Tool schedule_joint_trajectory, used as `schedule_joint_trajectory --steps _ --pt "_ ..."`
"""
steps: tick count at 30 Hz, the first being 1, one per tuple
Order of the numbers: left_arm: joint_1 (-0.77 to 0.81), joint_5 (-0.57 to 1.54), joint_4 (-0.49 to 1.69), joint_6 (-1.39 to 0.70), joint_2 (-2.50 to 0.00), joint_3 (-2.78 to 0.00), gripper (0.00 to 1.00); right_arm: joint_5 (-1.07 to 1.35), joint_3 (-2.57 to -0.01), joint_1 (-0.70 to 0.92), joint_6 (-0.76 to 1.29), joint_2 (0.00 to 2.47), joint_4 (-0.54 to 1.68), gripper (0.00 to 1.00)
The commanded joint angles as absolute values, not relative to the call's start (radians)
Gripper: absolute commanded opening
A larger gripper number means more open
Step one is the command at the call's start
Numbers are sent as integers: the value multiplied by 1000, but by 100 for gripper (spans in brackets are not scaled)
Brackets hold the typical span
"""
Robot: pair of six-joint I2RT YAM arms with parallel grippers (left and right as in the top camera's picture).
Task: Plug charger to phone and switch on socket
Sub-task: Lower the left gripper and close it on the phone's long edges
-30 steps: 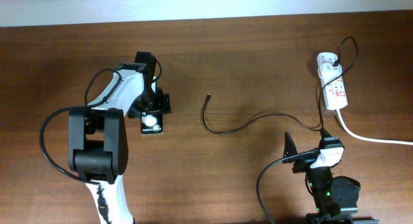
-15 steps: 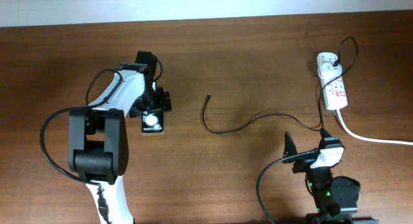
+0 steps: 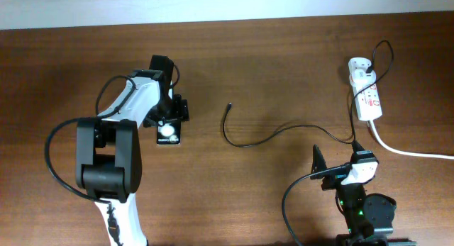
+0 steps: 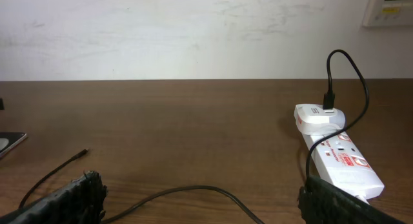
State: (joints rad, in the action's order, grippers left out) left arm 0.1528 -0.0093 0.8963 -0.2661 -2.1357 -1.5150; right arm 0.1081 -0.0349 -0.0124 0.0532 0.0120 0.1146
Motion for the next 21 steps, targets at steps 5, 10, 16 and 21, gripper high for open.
schedule_joint_trajectory --steps 5,10,16,21 --pt "157 37 858 -230 -2194 -1473 90 100 -27 -7 58 4 115 99" --pt "157 37 865 -231 -2194 -1472 84 100 -27 -7 57 4 115 99" --pt "157 37 864 -231 -2194 -1472 76 100 -27 -7 58 4 115 99" --pt "157 37 865 -230 -2193 -1473 75 100 -27 -7 58 4 115 99"
